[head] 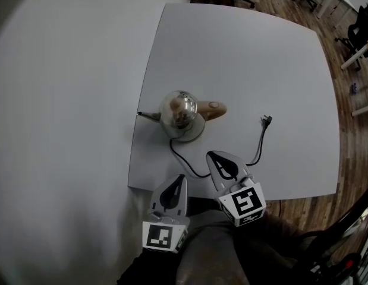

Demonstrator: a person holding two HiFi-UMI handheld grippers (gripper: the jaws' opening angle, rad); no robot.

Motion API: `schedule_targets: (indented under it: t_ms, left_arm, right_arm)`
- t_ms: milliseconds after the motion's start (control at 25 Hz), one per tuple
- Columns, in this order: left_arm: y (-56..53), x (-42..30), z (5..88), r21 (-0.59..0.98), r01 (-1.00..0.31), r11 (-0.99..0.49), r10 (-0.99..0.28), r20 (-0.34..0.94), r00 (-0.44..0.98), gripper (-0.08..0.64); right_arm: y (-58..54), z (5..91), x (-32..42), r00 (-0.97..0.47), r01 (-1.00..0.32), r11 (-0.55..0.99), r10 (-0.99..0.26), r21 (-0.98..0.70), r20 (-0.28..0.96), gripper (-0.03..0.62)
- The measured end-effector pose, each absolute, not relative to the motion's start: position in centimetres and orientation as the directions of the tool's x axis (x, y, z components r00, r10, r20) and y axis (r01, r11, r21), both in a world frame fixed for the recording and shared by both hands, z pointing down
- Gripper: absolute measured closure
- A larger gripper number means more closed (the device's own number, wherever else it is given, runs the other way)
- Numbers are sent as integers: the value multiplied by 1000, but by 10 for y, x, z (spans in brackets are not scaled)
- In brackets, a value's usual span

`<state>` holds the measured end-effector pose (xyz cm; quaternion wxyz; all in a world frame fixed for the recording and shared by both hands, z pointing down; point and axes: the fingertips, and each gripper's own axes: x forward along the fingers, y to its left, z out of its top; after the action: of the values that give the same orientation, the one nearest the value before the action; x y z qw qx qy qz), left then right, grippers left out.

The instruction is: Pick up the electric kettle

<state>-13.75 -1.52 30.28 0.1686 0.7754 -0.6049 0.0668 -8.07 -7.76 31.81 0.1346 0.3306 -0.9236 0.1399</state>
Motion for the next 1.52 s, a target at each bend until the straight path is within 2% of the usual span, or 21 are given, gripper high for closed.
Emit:
schedule_targets:
  t_ms: [440,720,1120,1400,1520]
  left_arm:
    - [-22,-155,310,175,-935,-308,-897,274,346,561]
    - [-22,-157,309,178,-923,-340,-886,269,379,561]
    - [-47,-176,275,137,-948,-287,-939,154,307,561]
    - [-69,-202,318,103,-966,-235,-961,122,247,561]
    - [-70,-212,340,102,-974,-201,-968,135,214,561]
  right_arm:
    - [-87,311,-86,-661,-744,654,-691,-139,293,592]
    - [-85,304,-86,-632,-767,633,-718,-105,290,592]
    - [-103,278,-101,-666,-739,673,-723,-35,183,592]
    - [-134,329,-91,-611,-788,615,-778,-15,146,592]
    - [-141,356,-81,-572,-816,578,-803,-16,169,592]
